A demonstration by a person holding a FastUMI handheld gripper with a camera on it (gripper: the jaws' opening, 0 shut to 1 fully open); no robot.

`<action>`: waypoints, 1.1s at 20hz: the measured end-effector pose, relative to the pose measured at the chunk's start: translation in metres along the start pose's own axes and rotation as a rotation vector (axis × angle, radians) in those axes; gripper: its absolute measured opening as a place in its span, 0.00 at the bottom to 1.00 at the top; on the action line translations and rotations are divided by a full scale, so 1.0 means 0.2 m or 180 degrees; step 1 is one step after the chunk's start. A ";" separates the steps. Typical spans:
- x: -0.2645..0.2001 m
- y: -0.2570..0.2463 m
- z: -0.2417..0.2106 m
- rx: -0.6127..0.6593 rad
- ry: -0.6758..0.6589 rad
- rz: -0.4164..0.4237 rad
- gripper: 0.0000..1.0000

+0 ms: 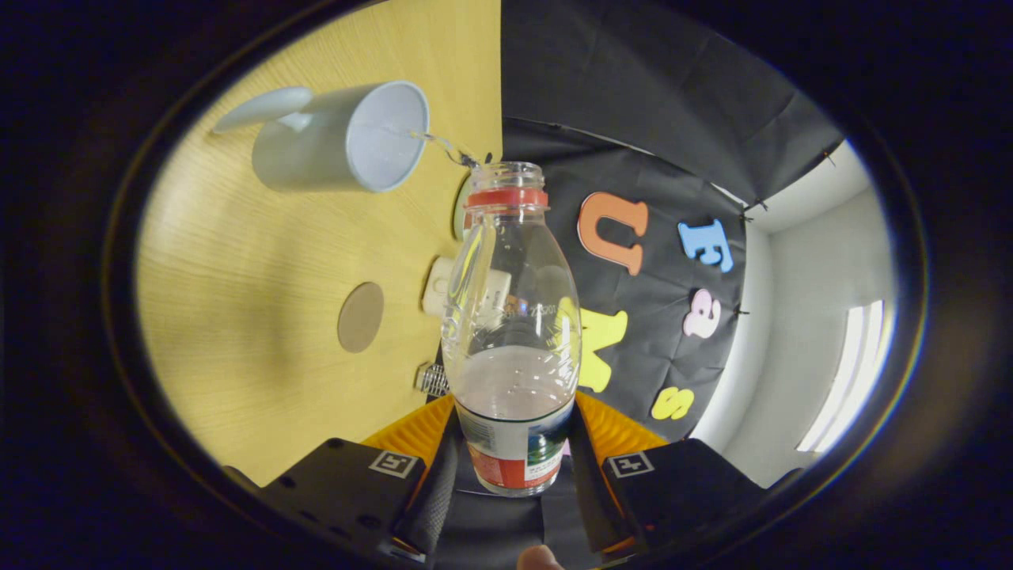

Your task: Take the bottle from table, then pour the juice into the cup, finally place the bottle on the coaster

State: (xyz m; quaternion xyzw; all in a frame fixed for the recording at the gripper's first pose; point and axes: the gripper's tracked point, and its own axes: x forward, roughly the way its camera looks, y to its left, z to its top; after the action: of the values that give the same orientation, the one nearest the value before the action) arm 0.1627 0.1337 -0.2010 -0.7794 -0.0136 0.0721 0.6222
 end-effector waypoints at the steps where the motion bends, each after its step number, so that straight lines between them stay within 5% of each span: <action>1: 0.00 0.00 0.01 -0.0011 -0.0008 -0.0004 0.73; 22: 0.02 -0.10 0.02 -0.0287 -0.0051 -0.0057 0.72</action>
State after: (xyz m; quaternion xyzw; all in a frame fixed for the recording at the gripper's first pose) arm 0.1679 0.1417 -0.1824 -0.8059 -0.0288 0.0721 0.5870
